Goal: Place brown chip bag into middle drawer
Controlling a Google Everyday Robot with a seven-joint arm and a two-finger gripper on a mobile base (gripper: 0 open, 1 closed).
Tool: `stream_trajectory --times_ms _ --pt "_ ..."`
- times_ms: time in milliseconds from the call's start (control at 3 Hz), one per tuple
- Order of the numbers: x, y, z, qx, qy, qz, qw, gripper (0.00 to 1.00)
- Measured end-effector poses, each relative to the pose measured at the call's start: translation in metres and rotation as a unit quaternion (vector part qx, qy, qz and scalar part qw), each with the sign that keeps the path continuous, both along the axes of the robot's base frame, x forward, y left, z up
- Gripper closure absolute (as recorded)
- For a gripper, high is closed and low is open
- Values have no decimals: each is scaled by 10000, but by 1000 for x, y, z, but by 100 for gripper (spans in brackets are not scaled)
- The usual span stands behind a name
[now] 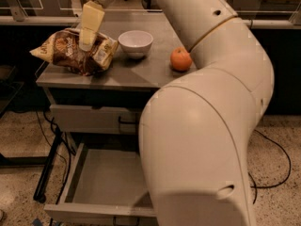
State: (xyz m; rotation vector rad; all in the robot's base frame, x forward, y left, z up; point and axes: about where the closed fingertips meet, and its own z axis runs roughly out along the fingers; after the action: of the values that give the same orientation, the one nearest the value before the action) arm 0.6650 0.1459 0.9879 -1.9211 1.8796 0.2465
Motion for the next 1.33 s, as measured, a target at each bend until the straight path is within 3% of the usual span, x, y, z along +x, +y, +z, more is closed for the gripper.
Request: stream_trajectory --times_ms 333,1333 --pt "0 2 -1 1 12 11 10000 0" --pt "52 15 -47 31 205 -338 9992 0"
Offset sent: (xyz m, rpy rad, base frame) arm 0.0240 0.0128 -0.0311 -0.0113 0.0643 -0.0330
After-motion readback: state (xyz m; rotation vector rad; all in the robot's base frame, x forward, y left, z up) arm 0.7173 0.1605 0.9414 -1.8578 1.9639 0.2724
